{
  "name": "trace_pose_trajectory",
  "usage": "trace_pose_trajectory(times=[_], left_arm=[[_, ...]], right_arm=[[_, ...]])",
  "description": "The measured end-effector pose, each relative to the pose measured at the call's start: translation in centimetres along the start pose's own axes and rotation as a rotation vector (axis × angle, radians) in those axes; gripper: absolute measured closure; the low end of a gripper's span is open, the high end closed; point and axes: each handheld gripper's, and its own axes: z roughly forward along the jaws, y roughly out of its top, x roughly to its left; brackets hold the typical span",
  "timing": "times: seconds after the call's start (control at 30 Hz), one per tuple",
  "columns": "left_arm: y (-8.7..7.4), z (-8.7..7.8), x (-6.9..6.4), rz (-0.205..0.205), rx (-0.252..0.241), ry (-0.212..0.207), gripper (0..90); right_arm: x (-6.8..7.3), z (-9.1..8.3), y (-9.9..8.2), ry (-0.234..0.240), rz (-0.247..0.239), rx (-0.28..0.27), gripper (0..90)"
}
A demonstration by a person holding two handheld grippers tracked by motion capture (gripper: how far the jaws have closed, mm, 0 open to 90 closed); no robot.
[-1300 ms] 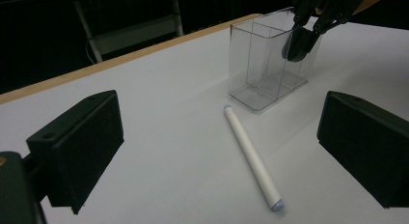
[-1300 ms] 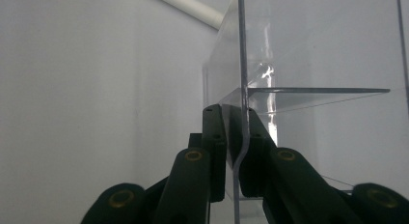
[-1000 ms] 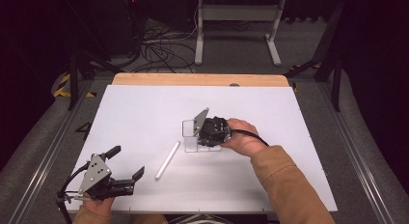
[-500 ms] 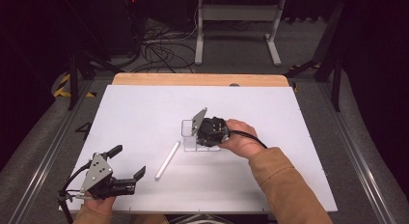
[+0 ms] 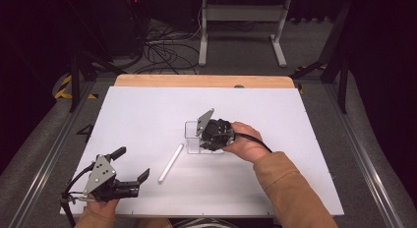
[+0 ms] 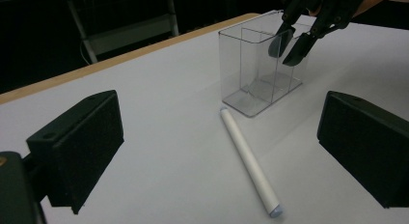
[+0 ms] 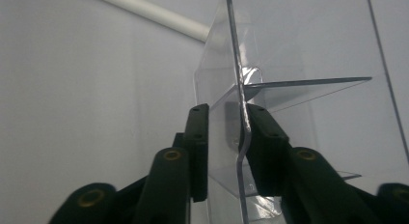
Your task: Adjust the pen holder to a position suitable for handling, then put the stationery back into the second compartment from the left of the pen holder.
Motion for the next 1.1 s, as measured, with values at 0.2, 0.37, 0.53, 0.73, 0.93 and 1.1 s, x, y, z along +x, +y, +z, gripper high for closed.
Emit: trace_pose_trajectory(times=[0.2, 0.37, 0.53, 0.73, 0.93, 1.1], left_arm=[[0.0, 0.2, 0.1, -0.010, 0.001, -0.004, 3.2], [0.1, 0.3, 0.0, -0.009, 0.003, -0.007, 3.0], [0.1, 0.3, 0.0, -0.013, 0.002, -0.014, 2.9], [0.2, 0.5, 0.0, -0.015, -0.007, -0.015, 2.4], [0.1, 0.6, 0.0, -0.018, -0.006, -0.011, 2.3], [0.1, 0.4, 0.1, -0.020, -0.009, -0.004, 1.9]], right_arm=[[0.4, -2.2, 0.2, -0.056, 0.020, -0.104, 50.4], [0.3, -3.9, 0.0, -0.101, 0.079, -0.168, 34.0], [0.4, -5.0, -0.4, -0.122, 0.118, -0.229, 27.3], [0.8, -6.6, -1.3, -0.146, 0.166, -0.326, 21.5], [1.1, -8.0, -1.8, -0.169, 0.173, -0.378, 17.6], [1.4, -8.4, -1.9, -0.190, 0.167, -0.394, 10.9]])
